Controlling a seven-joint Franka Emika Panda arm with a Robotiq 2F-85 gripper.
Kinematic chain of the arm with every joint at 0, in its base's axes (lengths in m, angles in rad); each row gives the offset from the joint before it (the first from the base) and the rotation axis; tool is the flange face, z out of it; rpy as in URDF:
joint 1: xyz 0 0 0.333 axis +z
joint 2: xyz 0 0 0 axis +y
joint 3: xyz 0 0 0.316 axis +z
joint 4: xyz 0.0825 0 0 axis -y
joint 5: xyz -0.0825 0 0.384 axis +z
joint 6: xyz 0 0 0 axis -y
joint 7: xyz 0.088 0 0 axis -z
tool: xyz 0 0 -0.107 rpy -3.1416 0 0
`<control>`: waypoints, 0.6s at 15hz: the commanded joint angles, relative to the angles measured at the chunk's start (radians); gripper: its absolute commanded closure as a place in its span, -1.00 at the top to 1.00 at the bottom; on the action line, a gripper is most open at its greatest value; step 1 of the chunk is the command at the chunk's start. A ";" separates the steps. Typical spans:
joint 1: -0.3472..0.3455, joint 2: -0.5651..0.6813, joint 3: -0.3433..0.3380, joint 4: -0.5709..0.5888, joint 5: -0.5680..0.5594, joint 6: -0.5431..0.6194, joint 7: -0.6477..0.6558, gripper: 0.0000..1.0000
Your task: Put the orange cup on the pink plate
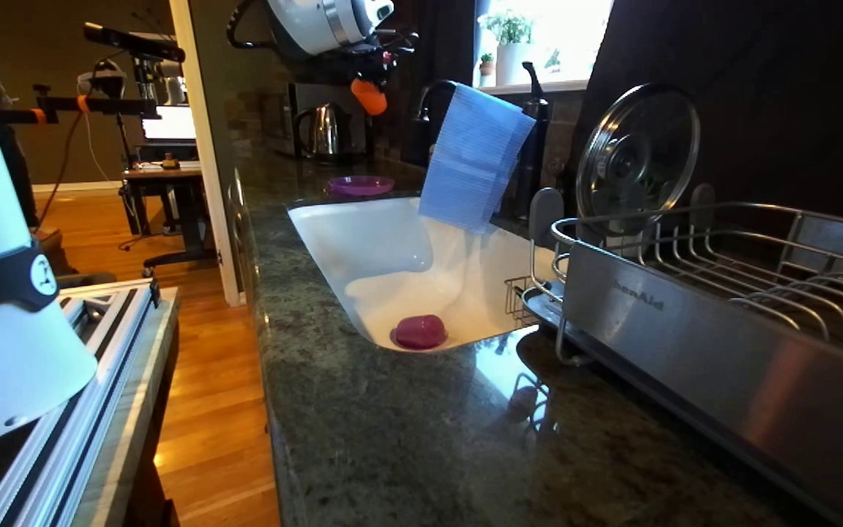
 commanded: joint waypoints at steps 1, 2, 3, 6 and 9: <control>0.083 0.099 -0.015 0.199 0.070 -0.257 0.069 -0.98; 0.084 0.115 0.009 0.236 0.093 -0.343 0.064 -0.98; 0.157 0.117 -0.054 0.268 0.215 -0.395 -0.016 -0.98; 0.194 0.164 -0.065 0.368 0.320 -0.517 -0.055 -0.98; 0.201 0.205 -0.068 0.392 0.419 -0.509 -0.083 -0.98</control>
